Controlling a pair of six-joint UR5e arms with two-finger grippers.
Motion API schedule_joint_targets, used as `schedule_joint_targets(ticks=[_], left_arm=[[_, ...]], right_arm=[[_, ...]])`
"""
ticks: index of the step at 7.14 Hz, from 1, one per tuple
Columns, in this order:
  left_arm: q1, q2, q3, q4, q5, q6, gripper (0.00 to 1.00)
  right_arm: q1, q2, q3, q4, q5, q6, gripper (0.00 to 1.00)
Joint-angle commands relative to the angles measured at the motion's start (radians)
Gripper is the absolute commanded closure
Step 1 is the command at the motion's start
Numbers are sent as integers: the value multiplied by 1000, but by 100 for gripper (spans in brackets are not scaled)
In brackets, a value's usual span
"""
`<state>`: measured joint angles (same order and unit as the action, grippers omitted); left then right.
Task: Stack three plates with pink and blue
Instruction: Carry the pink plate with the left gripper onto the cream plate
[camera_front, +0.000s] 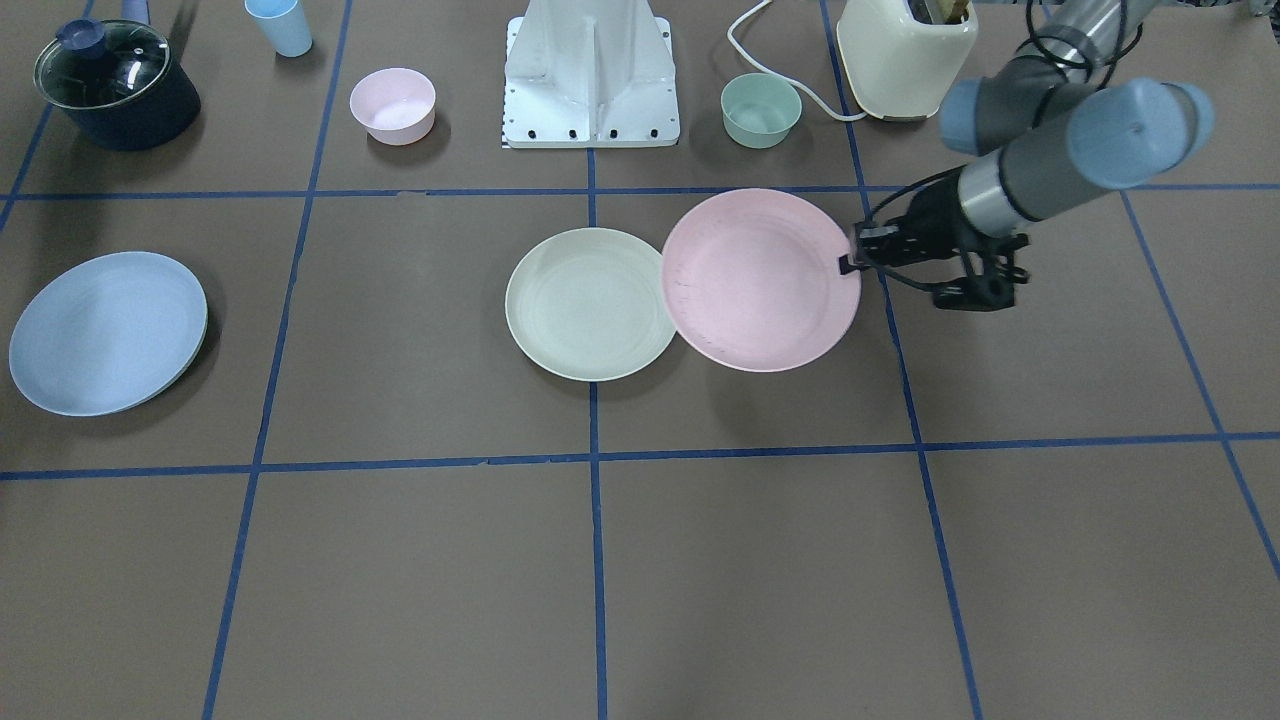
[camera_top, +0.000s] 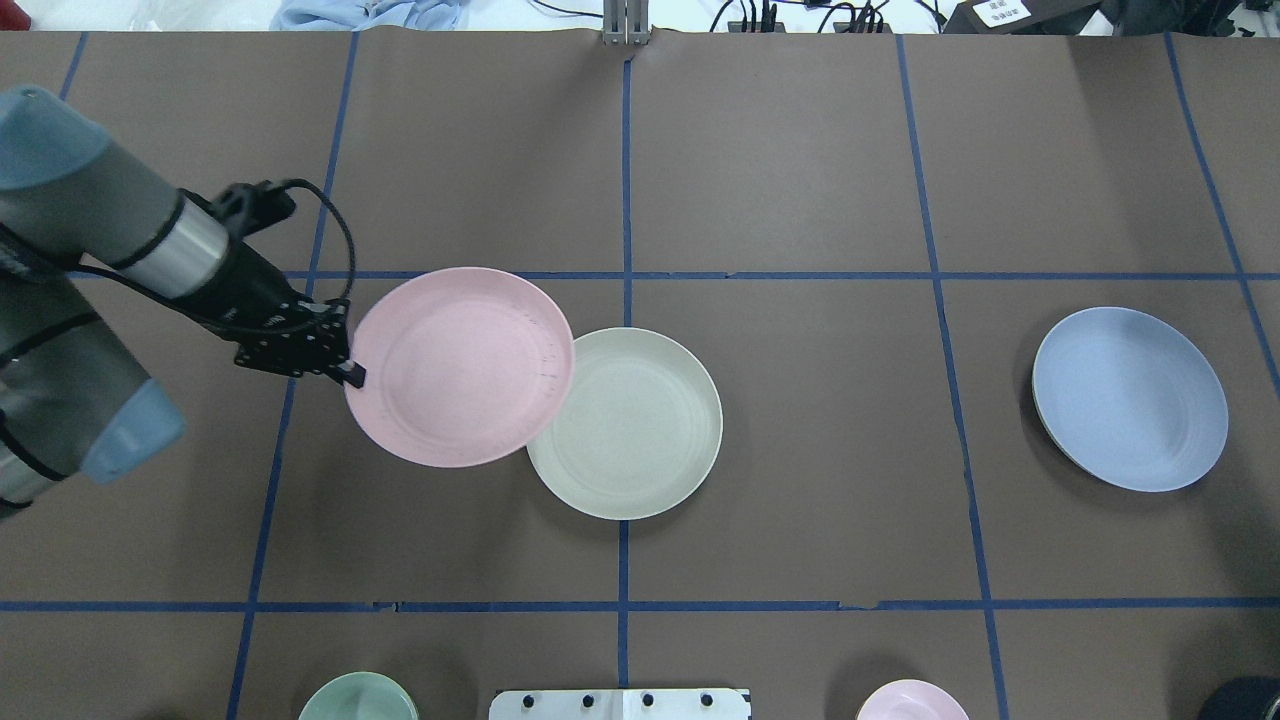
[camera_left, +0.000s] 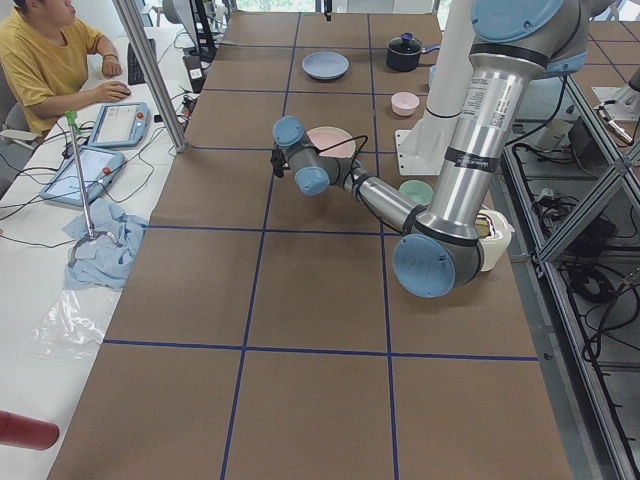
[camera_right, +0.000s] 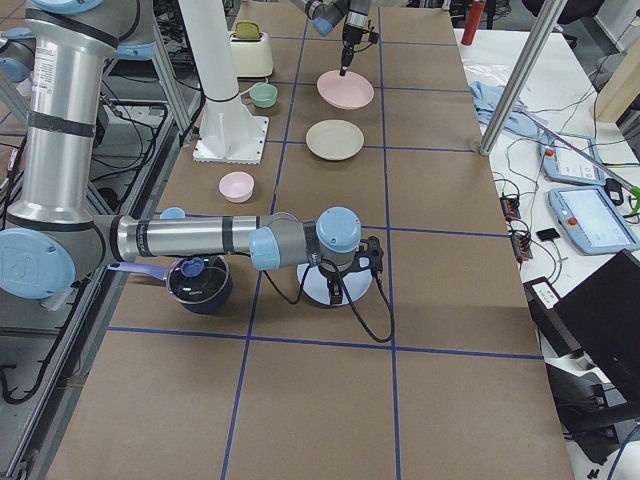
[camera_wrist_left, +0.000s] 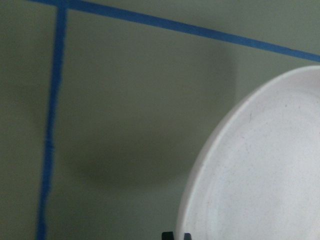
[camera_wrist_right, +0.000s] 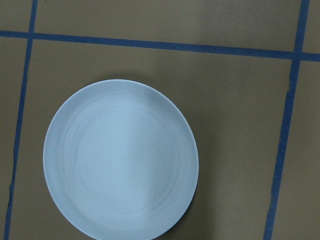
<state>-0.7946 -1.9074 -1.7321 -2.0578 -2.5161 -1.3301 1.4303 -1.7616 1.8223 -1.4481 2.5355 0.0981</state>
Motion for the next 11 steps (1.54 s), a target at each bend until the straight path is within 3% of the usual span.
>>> schedule_joint_targets(ticks=[1, 3, 6, 11], left_arm=[[124, -94, 43, -2, 68, -116, 100], [172, -111, 54, -4, 132, -118, 100], [178, -171, 124, -36, 134, -119, 100], [195, -174, 146, -125, 207, -119, 100]], right_arm=[[-7, 1, 0, 0, 0, 0, 0], [-11, 1, 0, 0, 0, 0, 0], [-19, 2, 2, 2, 0, 0, 0], [-30, 2, 0, 40, 0, 11, 0]])
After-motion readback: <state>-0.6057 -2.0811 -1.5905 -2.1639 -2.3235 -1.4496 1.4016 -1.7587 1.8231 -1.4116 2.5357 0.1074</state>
